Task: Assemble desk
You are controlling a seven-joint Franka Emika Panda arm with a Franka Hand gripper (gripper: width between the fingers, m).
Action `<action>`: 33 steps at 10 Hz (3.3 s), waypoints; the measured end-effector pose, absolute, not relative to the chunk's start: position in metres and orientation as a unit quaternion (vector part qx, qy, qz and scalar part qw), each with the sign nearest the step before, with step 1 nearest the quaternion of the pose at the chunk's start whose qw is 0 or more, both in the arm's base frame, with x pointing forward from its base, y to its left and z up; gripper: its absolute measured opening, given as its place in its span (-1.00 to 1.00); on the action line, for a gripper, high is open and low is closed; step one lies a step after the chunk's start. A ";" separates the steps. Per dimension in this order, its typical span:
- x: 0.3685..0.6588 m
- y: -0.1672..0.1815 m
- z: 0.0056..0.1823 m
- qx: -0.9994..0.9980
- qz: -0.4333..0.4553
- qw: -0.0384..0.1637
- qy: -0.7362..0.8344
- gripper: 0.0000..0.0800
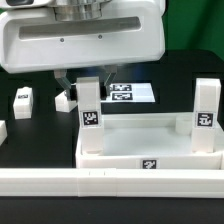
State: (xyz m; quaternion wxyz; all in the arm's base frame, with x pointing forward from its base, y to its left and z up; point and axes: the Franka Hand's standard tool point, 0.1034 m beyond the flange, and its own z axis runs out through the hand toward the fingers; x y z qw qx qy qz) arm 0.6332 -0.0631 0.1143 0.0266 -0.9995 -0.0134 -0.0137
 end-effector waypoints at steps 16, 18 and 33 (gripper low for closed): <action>0.635 -0.064 0.113 -0.853 -0.008 0.039 0.521 0.17; 0.635 -0.064 0.114 -0.881 -0.007 0.037 0.472 0.47; 0.640 -0.063 0.110 -0.989 -0.031 -0.023 -0.143 0.62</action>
Offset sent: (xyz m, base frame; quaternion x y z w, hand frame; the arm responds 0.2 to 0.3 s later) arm -0.0083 0.0066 0.0009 0.0226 -0.0081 0.3027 0.9528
